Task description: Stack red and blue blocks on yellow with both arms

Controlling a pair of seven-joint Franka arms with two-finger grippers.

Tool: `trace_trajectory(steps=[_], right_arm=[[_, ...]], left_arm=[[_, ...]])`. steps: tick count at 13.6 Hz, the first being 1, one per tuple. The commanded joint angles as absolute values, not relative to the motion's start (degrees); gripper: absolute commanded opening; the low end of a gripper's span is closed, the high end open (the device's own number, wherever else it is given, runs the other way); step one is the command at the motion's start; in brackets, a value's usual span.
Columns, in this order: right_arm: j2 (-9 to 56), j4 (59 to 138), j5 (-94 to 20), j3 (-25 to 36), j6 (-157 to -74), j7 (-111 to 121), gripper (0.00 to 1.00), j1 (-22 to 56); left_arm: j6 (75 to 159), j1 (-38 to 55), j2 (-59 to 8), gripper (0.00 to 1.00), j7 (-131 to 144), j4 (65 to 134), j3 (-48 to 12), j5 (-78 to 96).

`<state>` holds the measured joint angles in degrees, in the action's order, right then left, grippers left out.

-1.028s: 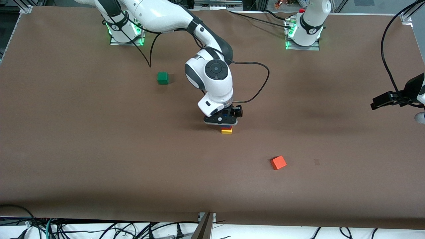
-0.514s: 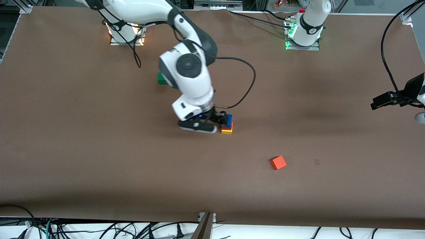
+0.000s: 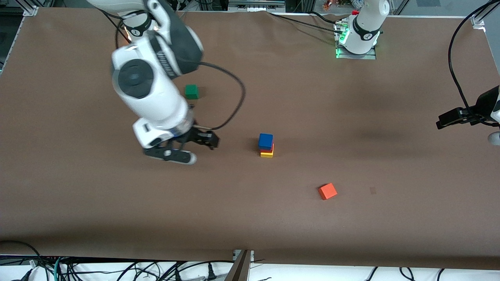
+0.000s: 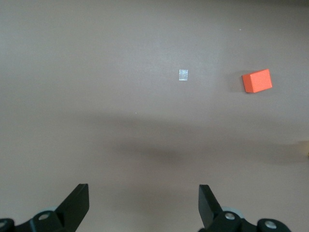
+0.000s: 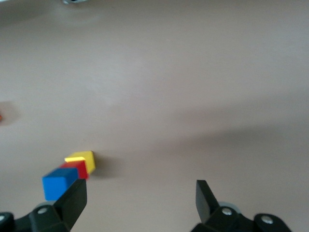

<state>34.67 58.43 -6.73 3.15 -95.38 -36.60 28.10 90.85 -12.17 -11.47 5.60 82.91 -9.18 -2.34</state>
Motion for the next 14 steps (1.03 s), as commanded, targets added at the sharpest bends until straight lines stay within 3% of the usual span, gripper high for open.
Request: trace_trajectory(steps=[1,9,14], right_arm=[[29.7,61.5,-8.4,2.8,-90.5,-33.8,1.0,25.4],[18.5,77.5,-8.6,12.5,-91.2,-20.2,1.0,24.7],[6.1,94.5,-8.3,12.7,-97.6,-10.1,1.0,19.3]], left_arm=[[90.8,-12.3,-11.4,1.0,5.5,82.4,-9.1,-1.4],[90.8,-12.3,-11.4,1.0,5.4,82.2,-9.1,-1.7],[90.8,-12.3,-11.4,1.0,5.5,82.2,-9.1,-1.9]])
